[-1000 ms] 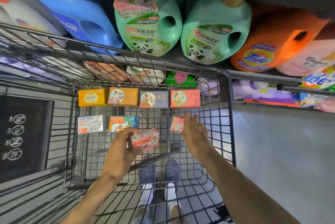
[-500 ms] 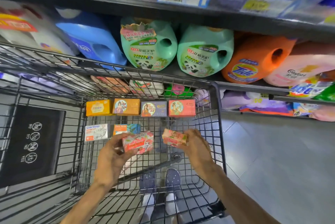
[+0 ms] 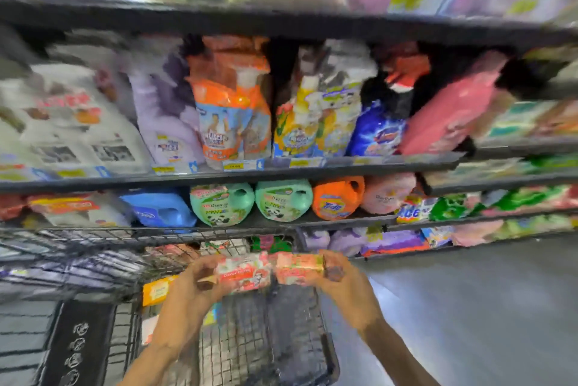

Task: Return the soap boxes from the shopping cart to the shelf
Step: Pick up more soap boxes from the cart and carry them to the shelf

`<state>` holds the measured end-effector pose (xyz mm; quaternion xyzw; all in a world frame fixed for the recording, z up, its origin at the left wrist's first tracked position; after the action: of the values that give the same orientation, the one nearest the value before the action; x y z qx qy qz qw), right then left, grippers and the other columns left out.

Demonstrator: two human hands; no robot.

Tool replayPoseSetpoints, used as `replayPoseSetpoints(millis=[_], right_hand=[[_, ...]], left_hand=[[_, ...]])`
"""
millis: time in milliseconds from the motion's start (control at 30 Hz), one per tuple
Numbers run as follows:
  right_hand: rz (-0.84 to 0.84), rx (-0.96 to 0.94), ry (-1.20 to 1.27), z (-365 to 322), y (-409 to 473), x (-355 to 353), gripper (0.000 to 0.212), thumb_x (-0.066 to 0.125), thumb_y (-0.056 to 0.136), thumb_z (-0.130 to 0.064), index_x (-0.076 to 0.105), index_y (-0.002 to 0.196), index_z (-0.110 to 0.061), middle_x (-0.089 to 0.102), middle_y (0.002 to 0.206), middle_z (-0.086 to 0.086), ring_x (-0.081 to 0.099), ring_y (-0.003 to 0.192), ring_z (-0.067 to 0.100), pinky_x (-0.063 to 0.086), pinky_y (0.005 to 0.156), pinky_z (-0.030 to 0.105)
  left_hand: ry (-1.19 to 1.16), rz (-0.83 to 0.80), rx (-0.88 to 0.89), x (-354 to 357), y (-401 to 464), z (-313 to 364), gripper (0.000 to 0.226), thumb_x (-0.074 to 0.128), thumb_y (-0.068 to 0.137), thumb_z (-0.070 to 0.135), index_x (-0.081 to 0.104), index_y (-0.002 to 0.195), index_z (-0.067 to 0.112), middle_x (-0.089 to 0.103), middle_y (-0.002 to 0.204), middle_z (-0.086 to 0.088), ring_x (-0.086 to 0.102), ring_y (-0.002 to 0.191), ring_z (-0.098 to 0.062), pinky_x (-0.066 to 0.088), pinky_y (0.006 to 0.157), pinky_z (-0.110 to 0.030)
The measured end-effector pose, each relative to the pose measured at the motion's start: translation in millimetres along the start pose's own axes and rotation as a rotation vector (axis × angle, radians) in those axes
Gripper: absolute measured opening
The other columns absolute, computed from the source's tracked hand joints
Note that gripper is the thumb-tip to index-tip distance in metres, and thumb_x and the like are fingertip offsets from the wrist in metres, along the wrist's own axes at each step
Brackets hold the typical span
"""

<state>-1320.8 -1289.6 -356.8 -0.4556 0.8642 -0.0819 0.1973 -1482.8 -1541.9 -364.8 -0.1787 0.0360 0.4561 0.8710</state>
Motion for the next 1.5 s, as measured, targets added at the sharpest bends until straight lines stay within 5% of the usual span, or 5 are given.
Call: replayPoseSetpoints(millis=[500,833,1067,1200,1500], right_hand=[[0.599,-0.178,0.162,-108,-172,-331,0.042,0.079,0.076,0.006,0.068,0.115,-0.005,0.077,0.092,-0.006,0.070,0.084,0.000,0.053,0.070,0.013],[0.852,-0.228,0.161,-50,-291,-558,0.040,0.082,0.075,0.000,0.069,0.112,-0.007,0.076,0.101,0.001,0.071,0.094,0.003,0.055,0.076,0.015],[0.933,-0.228,0.165,-3,-351,-693,0.034,0.082,0.077,-0.004,0.070,0.108,-0.012,0.077,0.097,-0.009,0.071,0.095,0.005,0.053,0.077,0.014],[0.988,-0.232,0.144,14,-370,-754,0.031,0.079,0.079,-0.002,0.071,0.109,-0.010,0.078,0.097,-0.002,0.071,0.089,0.005,0.052,0.074,0.014],[1.080,-0.224,0.059,44,-339,-895,0.038,0.084,0.077,-0.013,0.072,0.112,-0.018,0.077,0.101,-0.002,0.071,0.100,0.018,0.057,0.088,0.034]], left_hand=[[0.152,-0.453,0.531,229,-28,315,0.045,0.087,0.073,0.010,0.071,0.113,0.023,0.077,0.099,0.009,0.072,0.093,-0.009,0.056,0.084,-0.022],[0.145,-0.634,0.617,472,-96,399,0.049,0.090,0.068,0.014,0.071,0.113,0.014,0.079,0.098,0.002,0.075,0.092,-0.016,0.060,0.083,-0.034],[0.157,-0.730,0.697,633,-146,440,0.040,0.087,0.074,0.011,0.073,0.109,0.022,0.077,0.096,0.015,0.072,0.091,-0.003,0.054,0.078,-0.014],[0.176,-0.770,0.725,707,-152,461,0.044,0.088,0.074,0.023,0.072,0.115,0.026,0.077,0.102,0.014,0.073,0.093,-0.007,0.057,0.083,-0.031],[0.140,-0.806,0.780,867,-124,521,0.041,0.087,0.074,0.019,0.070,0.108,0.036,0.076,0.097,0.016,0.071,0.090,0.002,0.056,0.077,-0.018]])
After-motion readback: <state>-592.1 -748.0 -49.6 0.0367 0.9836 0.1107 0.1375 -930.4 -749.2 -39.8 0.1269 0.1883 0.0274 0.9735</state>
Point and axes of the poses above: each hand's wrist, its own y-axis towards the middle knuckle, its own x-axis out of the palm, z = x × y, the point moved 6 cm from there along y, towards the middle knuckle
